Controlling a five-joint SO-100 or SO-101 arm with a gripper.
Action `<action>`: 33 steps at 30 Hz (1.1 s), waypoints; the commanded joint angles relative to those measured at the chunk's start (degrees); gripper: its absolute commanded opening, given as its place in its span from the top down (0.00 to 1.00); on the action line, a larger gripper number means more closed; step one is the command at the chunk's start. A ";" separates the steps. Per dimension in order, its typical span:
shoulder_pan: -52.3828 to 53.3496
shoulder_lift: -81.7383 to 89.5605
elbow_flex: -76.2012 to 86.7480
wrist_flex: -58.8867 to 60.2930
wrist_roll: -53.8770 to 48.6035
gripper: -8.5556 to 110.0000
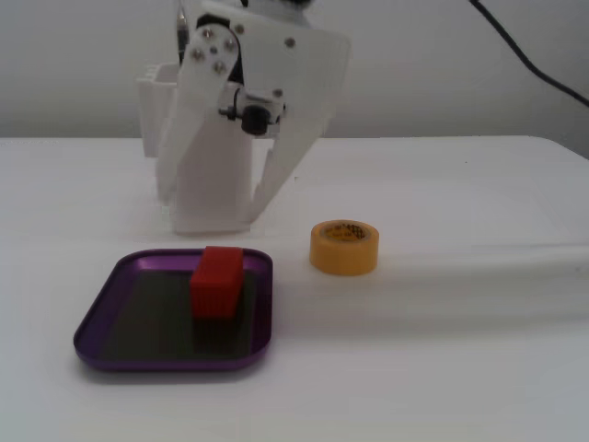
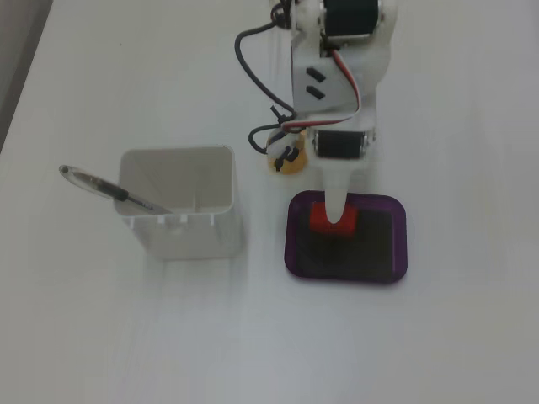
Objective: Pick up the red cube and place it in the box.
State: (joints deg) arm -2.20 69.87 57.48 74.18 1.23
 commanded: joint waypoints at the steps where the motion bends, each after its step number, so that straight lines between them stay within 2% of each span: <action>1: -0.35 1.67 -14.15 11.43 0.09 0.76; 4: -0.53 1.67 -24.87 21.53 0.18 0.77; 6: -1.58 2.72 -29.79 23.99 0.35 0.77; 11: -5.19 13.54 -23.47 23.82 0.35 0.77; 17: -8.70 30.94 -3.69 23.12 0.35 0.77; 20: -8.17 39.46 9.23 19.16 0.35 0.77; 33: -0.62 77.96 72.77 -14.24 -0.18 0.77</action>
